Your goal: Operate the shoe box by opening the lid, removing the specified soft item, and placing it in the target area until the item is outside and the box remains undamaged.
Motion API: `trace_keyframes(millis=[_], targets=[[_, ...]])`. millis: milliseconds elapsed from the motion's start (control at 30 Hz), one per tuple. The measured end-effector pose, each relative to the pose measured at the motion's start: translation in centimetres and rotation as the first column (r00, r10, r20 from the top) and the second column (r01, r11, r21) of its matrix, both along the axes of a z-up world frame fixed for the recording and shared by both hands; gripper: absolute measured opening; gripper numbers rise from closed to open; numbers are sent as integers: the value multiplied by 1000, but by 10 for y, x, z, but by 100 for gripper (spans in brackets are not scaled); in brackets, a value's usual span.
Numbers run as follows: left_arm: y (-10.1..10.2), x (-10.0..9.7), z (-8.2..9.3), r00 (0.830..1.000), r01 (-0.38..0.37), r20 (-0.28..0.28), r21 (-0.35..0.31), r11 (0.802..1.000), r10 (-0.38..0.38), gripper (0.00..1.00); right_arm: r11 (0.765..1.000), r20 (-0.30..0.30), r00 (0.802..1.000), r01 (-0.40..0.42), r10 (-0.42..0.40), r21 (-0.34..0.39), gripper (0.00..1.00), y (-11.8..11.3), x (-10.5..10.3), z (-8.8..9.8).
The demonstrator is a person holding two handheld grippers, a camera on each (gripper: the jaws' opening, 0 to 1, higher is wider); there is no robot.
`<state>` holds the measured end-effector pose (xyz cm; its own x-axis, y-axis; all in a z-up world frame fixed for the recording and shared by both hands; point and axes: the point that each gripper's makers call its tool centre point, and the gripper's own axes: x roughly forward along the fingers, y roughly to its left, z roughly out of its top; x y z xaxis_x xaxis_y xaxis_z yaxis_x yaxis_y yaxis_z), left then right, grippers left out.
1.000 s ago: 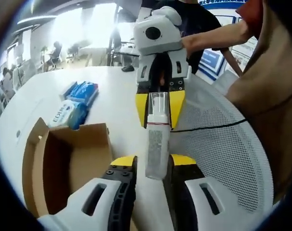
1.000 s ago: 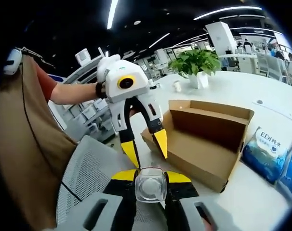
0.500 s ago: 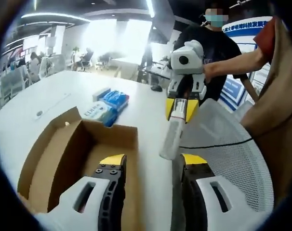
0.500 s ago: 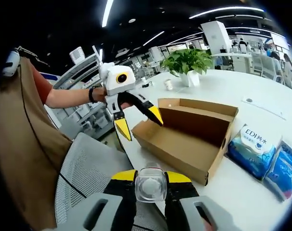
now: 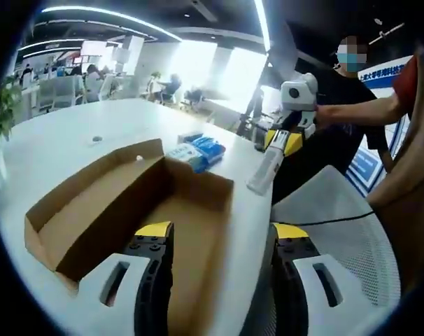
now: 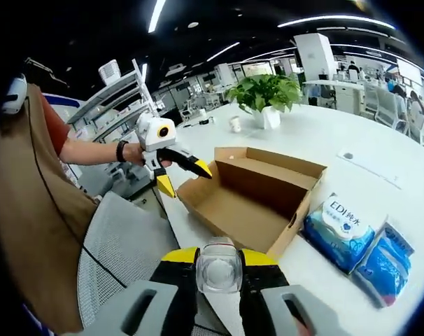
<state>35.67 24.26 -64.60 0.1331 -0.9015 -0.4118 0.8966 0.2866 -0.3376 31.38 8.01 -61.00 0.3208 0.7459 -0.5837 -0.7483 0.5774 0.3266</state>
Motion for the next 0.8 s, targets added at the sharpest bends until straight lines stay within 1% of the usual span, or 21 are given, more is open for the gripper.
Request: trace_keyframes(millis=[100,233,367,567,633,800], targets=[[7,2,3,999,-40,-4,-11,999,40,55,1000,13,1000,16,-16,-13,17,-9,10,6],[14,0,4,997,-69,-20,-23,997,69,56,999,18,999,29,-29,-22,17,-22,23,9],[19,-1,0,996,-90,-30,-16,996,89,56,999,29,999,24,-23,-37,17,-28,31,15],[24,-5,-1,993,-111,-44,-14,994,111,56,997,40,999,11,-9,-70,17,-41,45,19],[26,-6,-1,992,-118,-44,-12,993,118,56,997,42,999,10,-7,-81,17,-42,44,23],[32,-4,1,988,-148,-46,-20,989,147,56,994,42,999,3,2,-113,17,-47,55,23]])
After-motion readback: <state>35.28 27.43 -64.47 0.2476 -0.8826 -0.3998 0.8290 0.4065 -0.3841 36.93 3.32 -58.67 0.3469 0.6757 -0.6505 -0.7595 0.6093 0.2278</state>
